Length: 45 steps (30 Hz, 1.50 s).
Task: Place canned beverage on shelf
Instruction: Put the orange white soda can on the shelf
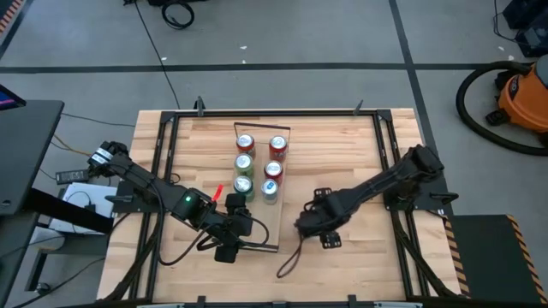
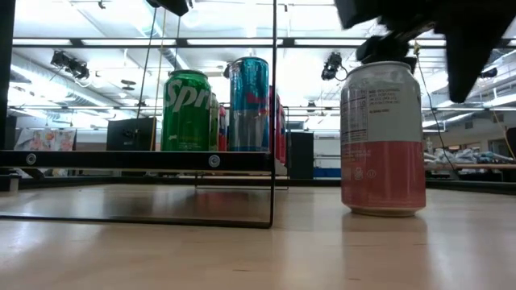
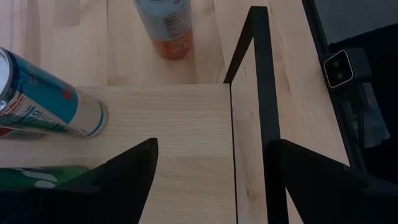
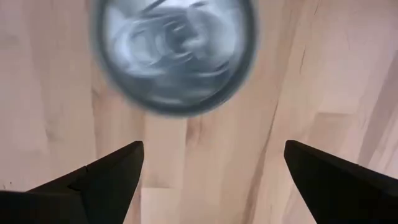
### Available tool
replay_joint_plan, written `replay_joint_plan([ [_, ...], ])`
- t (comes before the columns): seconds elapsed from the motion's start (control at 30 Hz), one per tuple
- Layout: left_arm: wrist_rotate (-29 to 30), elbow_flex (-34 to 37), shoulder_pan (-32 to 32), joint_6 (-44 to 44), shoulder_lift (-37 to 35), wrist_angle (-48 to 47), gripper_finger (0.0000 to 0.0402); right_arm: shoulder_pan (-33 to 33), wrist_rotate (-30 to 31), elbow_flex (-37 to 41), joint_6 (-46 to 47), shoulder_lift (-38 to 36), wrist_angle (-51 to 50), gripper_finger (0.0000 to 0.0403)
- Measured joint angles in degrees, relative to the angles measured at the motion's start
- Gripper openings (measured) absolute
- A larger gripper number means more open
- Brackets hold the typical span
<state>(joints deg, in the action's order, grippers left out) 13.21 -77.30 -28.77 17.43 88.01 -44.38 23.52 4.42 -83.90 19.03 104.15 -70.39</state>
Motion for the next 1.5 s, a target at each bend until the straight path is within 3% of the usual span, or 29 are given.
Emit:
replay_joint_plan([
  [0.37, 0.0, 0.0, 0.0, 0.02, 0.0, -0.04, 0.0334, 6.47, 7.51, 12.53, 12.43, -7.94, 13.68, 0.04],
  [0.53, 0.0, 0.0, 0.0, 0.55, 0.0, -0.06, 0.0334, 9.94, 11.44, 21.84, 19.28, -11.16, 26.62, 0.04],
  [0.83, 0.0, 0.0, 0.0, 0.52, 0.0, 0.0, 0.0334, 16.73, 29.71, 33.03, 26.39, -12.66, 45.58, 0.0397],
  [0.97, 0.0, 0.0, 0.07, 0.15, 0.0, 0.03, 0.0334, 17.73, 34.6, 36.95, 26.41, -12.6, 55.33, 0.0389],
  [1.23, 1.25, 0.0, 0.11, -0.26, 0.0, 0.17, 0.0334, 16.43, 35.38, 45.7, 20.97, -12.49, 77.09, 0.0369],
  [1.5, 3.2, 0.0, 0.0, -5.4, -0.01, 0.35, 0.0333, 14.36, 35.46, 49.32, 13.84, -12.33, 87.86, 0.0322],
])
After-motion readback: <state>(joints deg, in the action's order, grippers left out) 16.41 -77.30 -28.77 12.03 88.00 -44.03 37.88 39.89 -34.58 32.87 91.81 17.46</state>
